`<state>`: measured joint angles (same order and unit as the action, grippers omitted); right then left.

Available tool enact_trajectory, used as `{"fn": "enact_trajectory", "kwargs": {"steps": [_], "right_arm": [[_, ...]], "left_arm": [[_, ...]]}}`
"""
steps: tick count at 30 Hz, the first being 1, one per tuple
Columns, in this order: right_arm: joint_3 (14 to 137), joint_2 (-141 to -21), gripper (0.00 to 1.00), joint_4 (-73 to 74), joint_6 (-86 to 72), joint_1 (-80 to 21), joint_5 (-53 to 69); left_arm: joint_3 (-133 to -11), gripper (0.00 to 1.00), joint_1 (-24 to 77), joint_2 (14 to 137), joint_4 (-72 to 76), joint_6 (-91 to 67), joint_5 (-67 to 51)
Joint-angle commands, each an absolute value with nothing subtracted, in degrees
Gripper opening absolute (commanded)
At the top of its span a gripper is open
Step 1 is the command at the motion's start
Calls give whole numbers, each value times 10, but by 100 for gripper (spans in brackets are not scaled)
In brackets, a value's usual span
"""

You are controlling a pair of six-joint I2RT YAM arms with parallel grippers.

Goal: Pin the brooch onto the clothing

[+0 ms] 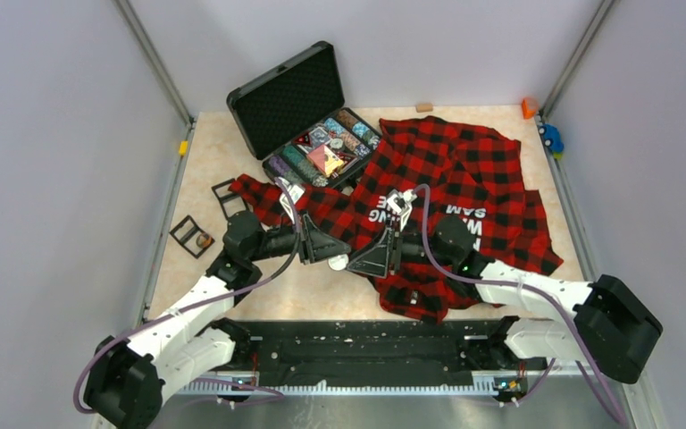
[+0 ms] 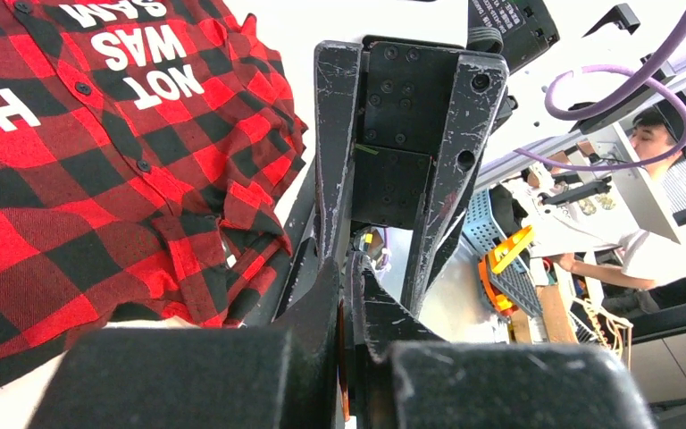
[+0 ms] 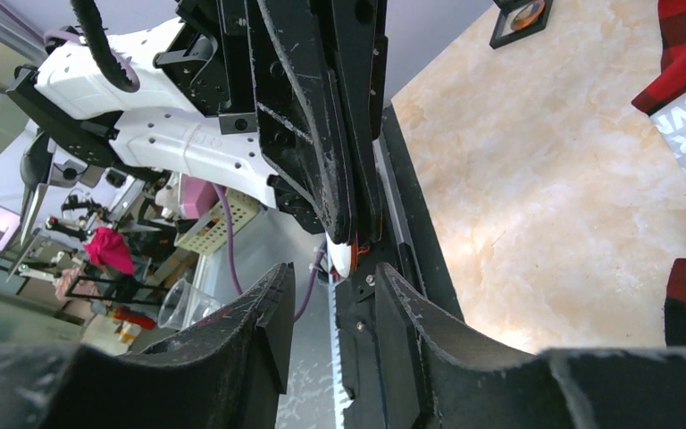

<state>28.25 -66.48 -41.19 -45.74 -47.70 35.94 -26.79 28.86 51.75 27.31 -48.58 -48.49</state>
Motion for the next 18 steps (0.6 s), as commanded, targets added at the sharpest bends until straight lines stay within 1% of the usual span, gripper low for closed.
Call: {"fn": "enact_trajectory", "kwargs": {"steps": [1,5,8,12,16,17,18], "right_arm": [[296,-676,39,-468,-463,-475,366],[302,-689,36,-479,-464,-476,365],[306,-700,30,-496,-471,-476,370],[308,-710,18,-504,-473,-477,371],[308,-711,3,-513,-474,-478,370],[307,-711,0,-514,-475,-478,369],[306,-710,0,-517,-475,-479,368]], "left_arm": [[-287,0,288,523,312,-489,-510],[-287,0,288,523,313,-491,-512],[-287,0,288,521,311,-490,-511],[-286,0,288,520,308,-489,-510],[-286,0,288,521,306,-488,-512],[-286,0,288,522,306,-487,-512],[-286,0,288,522,305,-486,-512]]}}
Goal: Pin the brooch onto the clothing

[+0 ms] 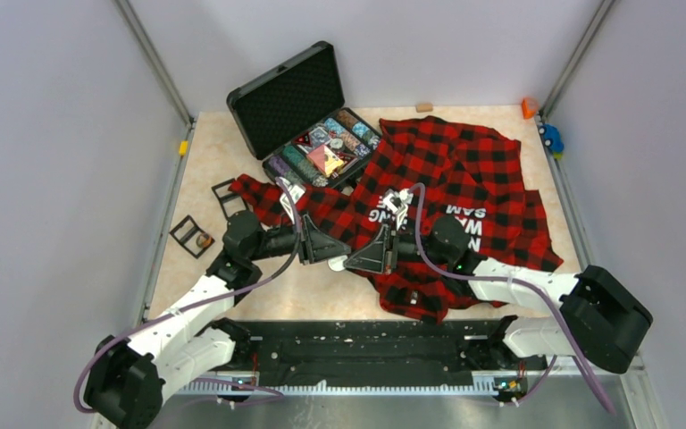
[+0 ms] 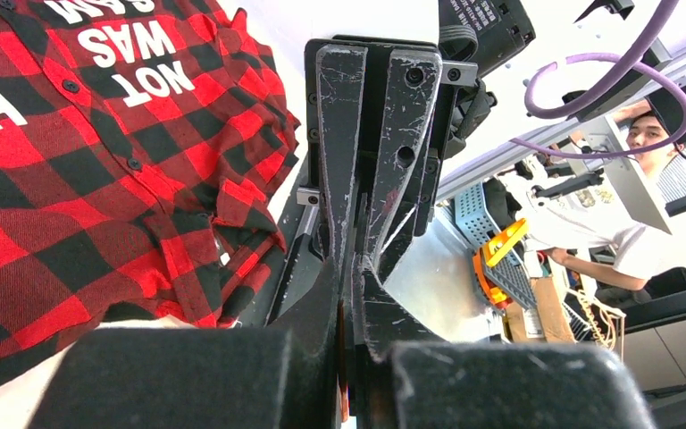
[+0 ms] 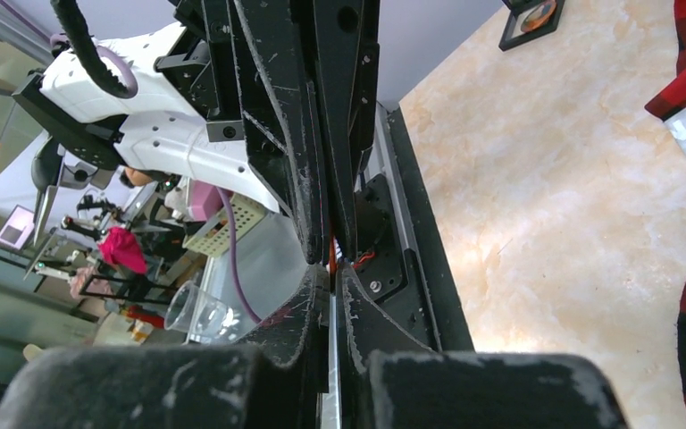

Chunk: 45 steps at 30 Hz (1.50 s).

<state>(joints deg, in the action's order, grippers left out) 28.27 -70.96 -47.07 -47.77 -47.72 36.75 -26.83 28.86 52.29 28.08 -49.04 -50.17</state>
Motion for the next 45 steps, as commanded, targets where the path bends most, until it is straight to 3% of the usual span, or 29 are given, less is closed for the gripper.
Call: {"fn": "enact_trajectory", "kwargs": {"steps": [1,2,4,5,7,9,18,29,33,36,45], "right_arm": [[305,-709,0,-517,-475,-478,365],[303,-706,0,-517,-474,-478,359],[295,-693,0,-515,-470,-479,336],[288,-684,0,-512,-467,-478,319],[271,-658,0,-507,-461,-478,275],[250,-629,0,-512,-460,-479,227],[211,-550,0,-589,-421,-529,69],[229,-590,0,-668,-404,-577,8],[237,-604,0,-672,-402,-582,9],[239,-609,0,-675,-403,-584,11],[242,-610,0,-669,-400,-584,21]], "left_arm": [[-287,0,288,522,304,-482,-512],[-291,10,288,521,294,-473,-509],[-314,49,288,510,216,-425,-480],[-328,63,288,500,171,-397,-454],[-343,74,288,472,118,-360,-402],[-346,76,288,442,100,-342,-355],[-272,76,289,406,300,-477,-343],[-271,54,327,434,360,-515,-344],[-271,44,336,441,367,-517,-339],[-271,30,339,444,369,-518,-338],[-270,25,342,454,383,-527,-329]]}}
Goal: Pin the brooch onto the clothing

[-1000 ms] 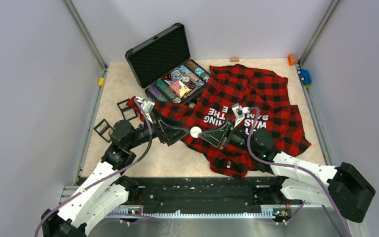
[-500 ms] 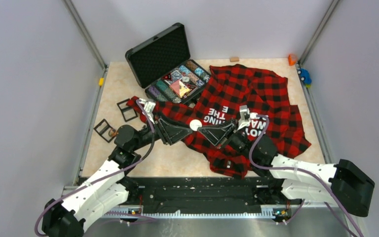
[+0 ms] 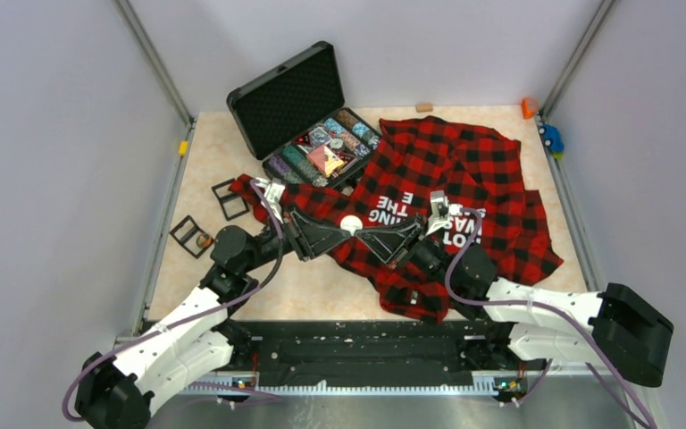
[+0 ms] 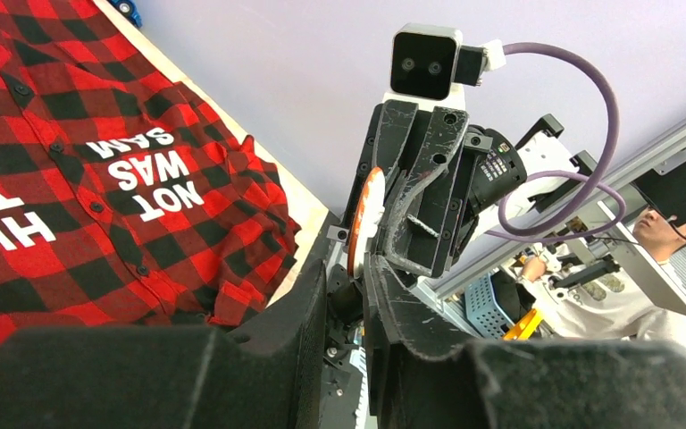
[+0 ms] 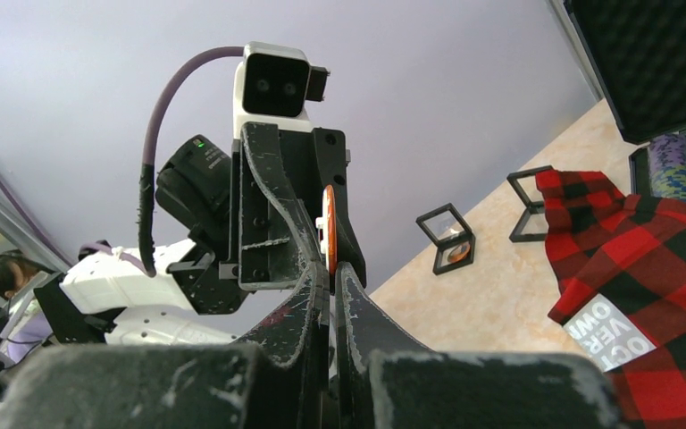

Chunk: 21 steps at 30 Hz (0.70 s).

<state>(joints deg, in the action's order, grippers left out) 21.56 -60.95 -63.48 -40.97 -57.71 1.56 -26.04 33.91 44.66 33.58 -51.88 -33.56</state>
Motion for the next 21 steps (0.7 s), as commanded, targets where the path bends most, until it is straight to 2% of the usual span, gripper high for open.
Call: {"fn": "enact_trajectory", "kwargs": {"steps": [1,10,11,14,17,18,20,21], "right_arm": [[242,-610,0,-668,-400,-584,21],[243,-611,0,-658,-399,-584,27],[244,-611,0,-657,-399,-584,27],[247,-613,0,-652,-398,-584,28],[254,-609,0,-627,-390,-584,33],[259,-602,12,-605,-384,-584,34],[270,-567,48,-528,-358,-580,30],[280,-543,62,-469,-337,-575,17]], "left_arm": [[-269,24,342,459,390,-530,-328],[-271,21,342,478,421,-547,-337],[-270,18,343,478,421,-547,-337],[-270,1,343,476,423,-546,-338],[-274,0,343,473,405,-531,-342],[-281,0,343,471,383,-519,-339],[-307,0,341,472,314,-481,-330],[-339,0,340,477,211,-435,-325]]}}
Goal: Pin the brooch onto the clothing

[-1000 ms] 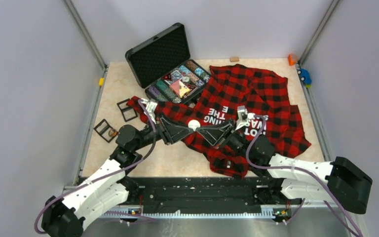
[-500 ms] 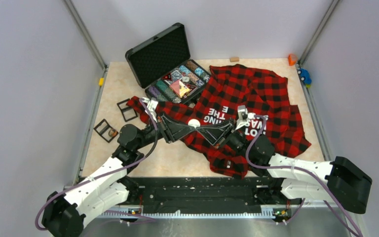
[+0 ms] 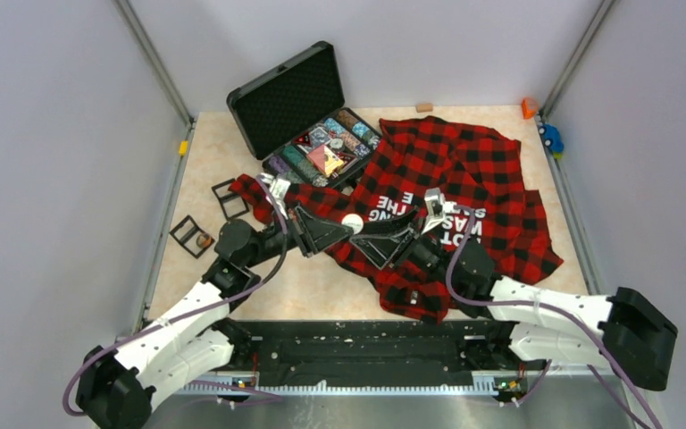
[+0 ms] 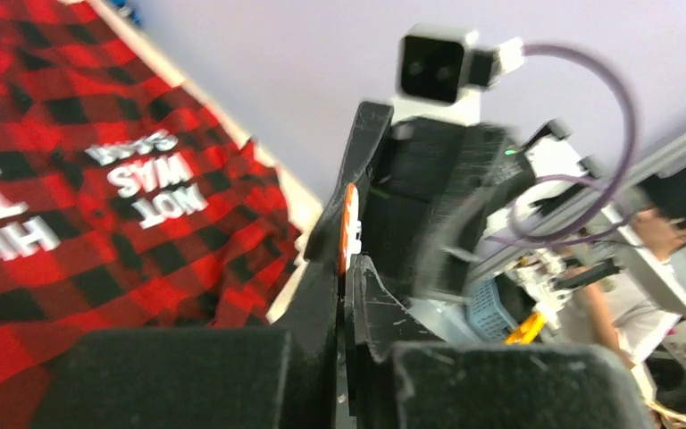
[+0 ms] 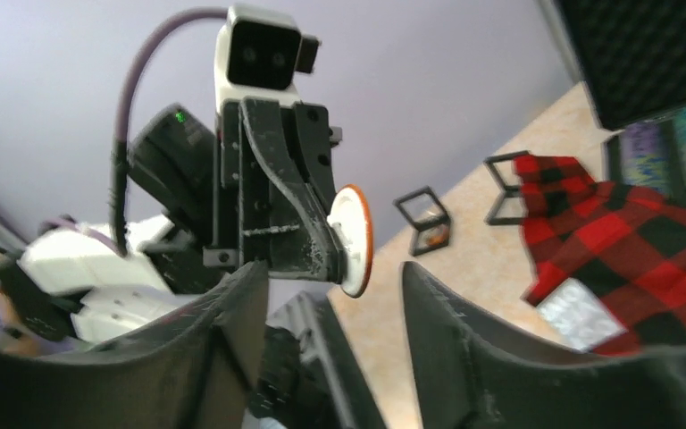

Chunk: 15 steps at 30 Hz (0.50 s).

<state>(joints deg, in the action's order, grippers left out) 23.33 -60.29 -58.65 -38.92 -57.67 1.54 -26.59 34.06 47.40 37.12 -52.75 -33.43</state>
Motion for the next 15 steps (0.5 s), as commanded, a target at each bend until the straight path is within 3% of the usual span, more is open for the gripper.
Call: {"fn": "enact_trajectory", "kwargs": {"steps": [1,3,7,11,15], "right_arm": [[289,-517,73,-417,-323,-567,8],[307,-473,80,-322,-302,-543,17],[330,-416,82,-221,-294,-490,96],[360,-418,82,-152,-281,-482,168],[379,-446,82,-139,-291,-482,243]], "left_arm": [[-371,0,340,488,145,-400,-324],[-451,0,339,522,31,-325,-346],[-545,0,339,587,-105,-225,-455],[-585,0,339,629,-143,-167,-596],[-569,0,339,639,-110,-161,-646]]}}
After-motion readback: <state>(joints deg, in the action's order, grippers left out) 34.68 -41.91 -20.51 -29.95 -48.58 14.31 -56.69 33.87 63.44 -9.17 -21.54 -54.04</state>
